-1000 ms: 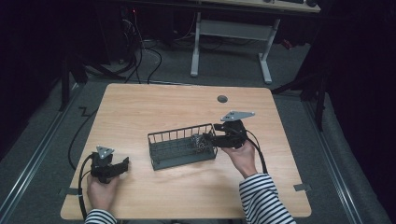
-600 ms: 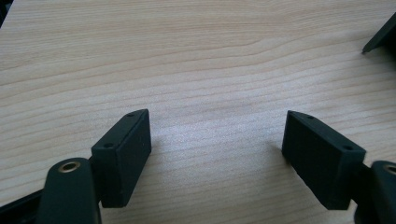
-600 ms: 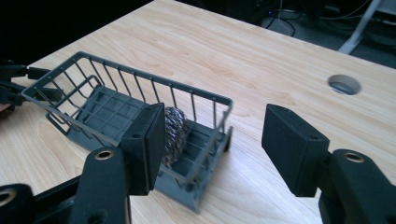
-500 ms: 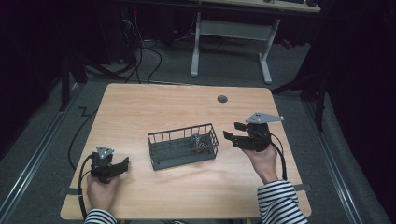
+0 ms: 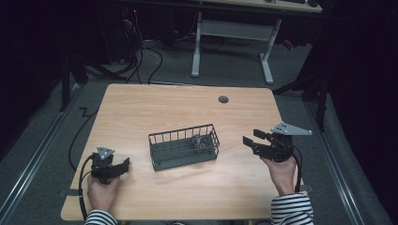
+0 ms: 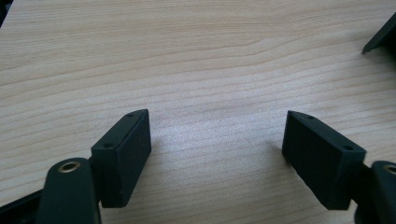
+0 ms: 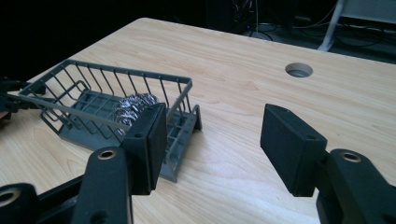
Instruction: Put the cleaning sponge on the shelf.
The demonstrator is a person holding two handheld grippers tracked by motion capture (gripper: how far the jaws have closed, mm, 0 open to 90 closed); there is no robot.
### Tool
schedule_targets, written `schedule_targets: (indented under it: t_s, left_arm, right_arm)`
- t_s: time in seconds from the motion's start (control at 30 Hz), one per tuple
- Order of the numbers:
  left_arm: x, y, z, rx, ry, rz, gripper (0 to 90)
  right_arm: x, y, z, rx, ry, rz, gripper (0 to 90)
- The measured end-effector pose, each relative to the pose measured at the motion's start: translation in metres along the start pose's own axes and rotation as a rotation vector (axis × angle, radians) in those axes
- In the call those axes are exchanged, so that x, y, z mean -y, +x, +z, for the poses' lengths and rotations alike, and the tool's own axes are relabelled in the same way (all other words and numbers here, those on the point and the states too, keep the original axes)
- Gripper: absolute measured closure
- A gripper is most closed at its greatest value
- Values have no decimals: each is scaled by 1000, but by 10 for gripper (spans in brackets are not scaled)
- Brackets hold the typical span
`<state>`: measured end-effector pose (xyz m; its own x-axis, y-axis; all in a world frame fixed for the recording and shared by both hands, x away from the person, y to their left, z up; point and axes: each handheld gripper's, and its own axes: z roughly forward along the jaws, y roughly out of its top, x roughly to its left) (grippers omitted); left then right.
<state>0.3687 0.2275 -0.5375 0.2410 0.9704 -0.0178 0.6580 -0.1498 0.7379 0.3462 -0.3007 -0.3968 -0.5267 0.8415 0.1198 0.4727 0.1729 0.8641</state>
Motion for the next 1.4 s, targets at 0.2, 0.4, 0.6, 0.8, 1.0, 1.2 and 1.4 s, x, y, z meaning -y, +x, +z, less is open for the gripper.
schedule_targets:
  t_s: [0.2,0.4,0.6,0.8,1.0,1.2,1.4]
  left_arm:
    - [0,0,0,1,0,0,241]
    - [0,0,0,1,0,1,241]
    - [0,0,0,1,0,1,241]
    - [0,0,0,0,0,1,241]
    - [0,0,0,1,0,1,241]
    - [0,0,0,0,0,1,241]
    - [0,0,0,0,0,0,241]
  right_arm:
    - [15,-7,-5,18,-1,21,415]
    - [33,-13,-6,37,6,47,413]
    - [47,-18,-3,31,7,78,413]
    - [60,-21,5,25,5,105,413]
    - [73,-23,17,36,29,117,413]
    - [83,-23,27,50,52,119,413]
    - [91,-25,38,60,76,123,408]
